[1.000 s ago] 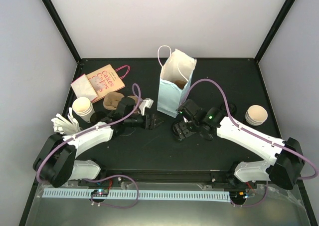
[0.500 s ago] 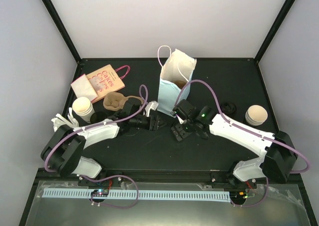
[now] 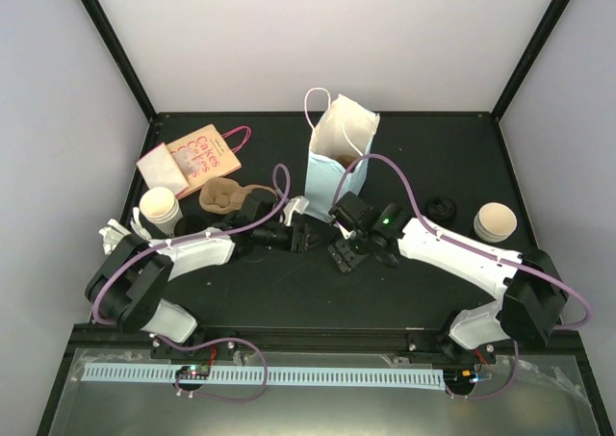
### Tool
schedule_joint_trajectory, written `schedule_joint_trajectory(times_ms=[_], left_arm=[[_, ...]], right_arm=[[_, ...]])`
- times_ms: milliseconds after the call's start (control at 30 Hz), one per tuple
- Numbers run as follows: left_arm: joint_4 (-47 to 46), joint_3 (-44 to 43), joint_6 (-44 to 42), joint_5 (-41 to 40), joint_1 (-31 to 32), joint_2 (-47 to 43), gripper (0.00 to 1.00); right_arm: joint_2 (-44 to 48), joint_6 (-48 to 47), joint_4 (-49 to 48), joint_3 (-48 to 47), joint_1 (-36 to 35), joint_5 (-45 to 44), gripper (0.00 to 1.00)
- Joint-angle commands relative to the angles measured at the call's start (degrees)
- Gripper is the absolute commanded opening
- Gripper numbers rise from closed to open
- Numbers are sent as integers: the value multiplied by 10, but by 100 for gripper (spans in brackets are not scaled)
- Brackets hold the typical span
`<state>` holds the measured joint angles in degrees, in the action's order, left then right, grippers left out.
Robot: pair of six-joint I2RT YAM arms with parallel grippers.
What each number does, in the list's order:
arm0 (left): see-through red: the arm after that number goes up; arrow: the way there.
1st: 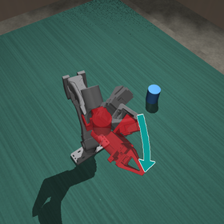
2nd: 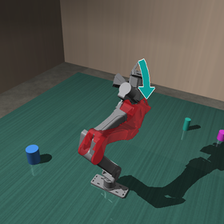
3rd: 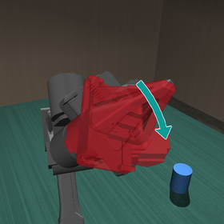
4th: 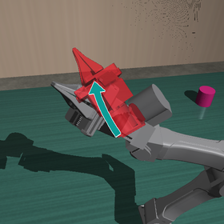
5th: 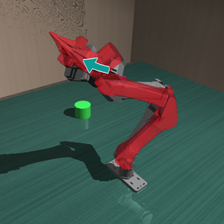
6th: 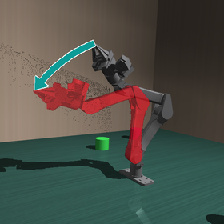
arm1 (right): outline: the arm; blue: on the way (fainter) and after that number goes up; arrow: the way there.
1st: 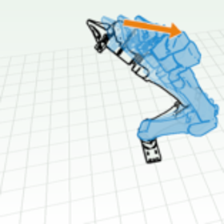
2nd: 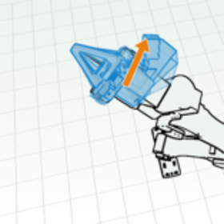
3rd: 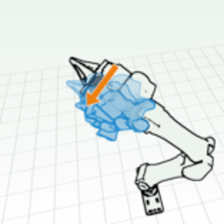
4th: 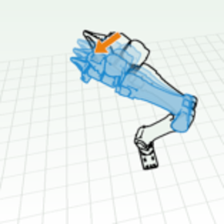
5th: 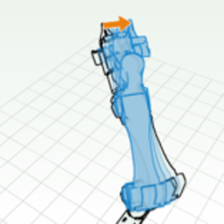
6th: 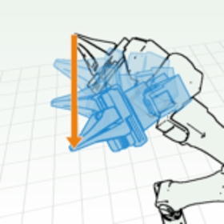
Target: Pack the takeout coffee
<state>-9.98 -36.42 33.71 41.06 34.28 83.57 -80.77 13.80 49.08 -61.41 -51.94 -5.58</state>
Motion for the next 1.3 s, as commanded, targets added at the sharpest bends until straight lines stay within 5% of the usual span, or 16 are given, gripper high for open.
schedule_joint_trajectory(times_ms=[0,1267], left_arm=[[-21,-25,3,15,5,13,56],[-29,-45,11,32,22,67,48]], right_arm=[[-7,-8,-4,-18,-6,-13,87],[-24,-10,-5,-9,-8,-9,77]])
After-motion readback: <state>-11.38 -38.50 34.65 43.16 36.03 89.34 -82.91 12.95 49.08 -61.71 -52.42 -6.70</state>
